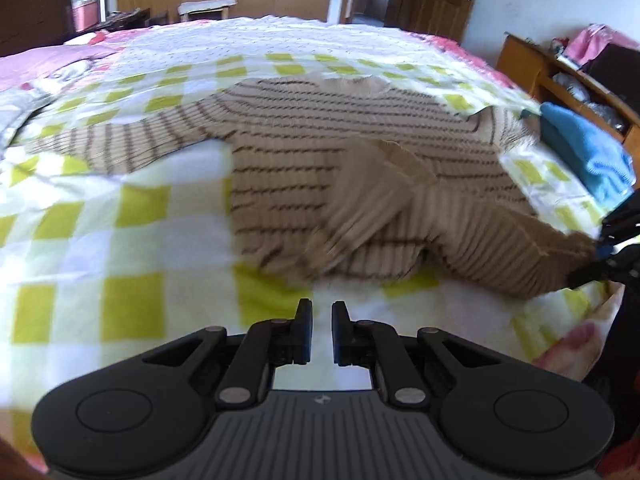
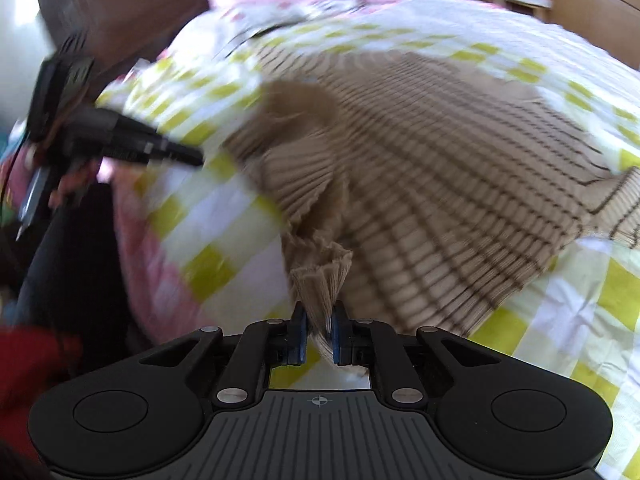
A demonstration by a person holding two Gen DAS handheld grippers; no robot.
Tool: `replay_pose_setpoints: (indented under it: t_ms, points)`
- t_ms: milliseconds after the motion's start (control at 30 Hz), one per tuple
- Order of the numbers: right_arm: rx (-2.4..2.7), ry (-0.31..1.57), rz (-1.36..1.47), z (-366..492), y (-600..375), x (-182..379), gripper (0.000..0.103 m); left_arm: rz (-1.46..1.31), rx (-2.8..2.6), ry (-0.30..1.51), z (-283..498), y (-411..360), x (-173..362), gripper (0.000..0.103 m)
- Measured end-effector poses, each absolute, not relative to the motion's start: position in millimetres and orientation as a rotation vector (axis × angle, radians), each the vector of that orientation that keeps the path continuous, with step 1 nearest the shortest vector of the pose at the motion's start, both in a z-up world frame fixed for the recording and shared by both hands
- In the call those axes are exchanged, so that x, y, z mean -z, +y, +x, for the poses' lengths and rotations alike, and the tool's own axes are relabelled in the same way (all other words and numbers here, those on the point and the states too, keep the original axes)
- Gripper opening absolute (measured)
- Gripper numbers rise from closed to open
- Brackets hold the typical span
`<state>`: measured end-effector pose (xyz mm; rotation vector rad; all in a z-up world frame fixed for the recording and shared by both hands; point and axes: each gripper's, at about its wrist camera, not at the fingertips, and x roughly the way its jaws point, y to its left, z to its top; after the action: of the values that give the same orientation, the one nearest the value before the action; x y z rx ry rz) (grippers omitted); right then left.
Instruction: Fold small clothes
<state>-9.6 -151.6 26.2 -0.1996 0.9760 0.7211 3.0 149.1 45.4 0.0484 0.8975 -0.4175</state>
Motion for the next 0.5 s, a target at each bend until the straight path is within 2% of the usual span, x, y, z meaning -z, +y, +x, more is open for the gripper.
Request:
replay_pose_setpoints:
  t_ms: [133,233,333,400,500]
  points:
    - [-0.764,0.978,-0.31,-26.6,-139.8,-32.1,0.014,0.018,0.373,0.87,2.4,159.5,-50.0,0.017]
    - [-0.764,0.949,-0.281,-24.1,-137.8,-41.9,0.017,-0.025,0.38,0.834,14.2,157.5,-55.2,0.022]
    - [-0.753,0.929,-0.249,-20.7,-137.8,-52.1,0.017,0.006,0.412,0.785,27.1,138.5,-60.6,0.035]
    - [-0.753,0.918,-0.226,-21.4,-140.4,-58.2,0.018,0.042,0.434,0.738,36.3,121.6,-63.1,0.051]
    - [-0.718,0.893,-0.194,-20.2,-143.8,-62.0,0.019,0.126,0.469,0.707,51.1,94.1,-59.4,0.061]
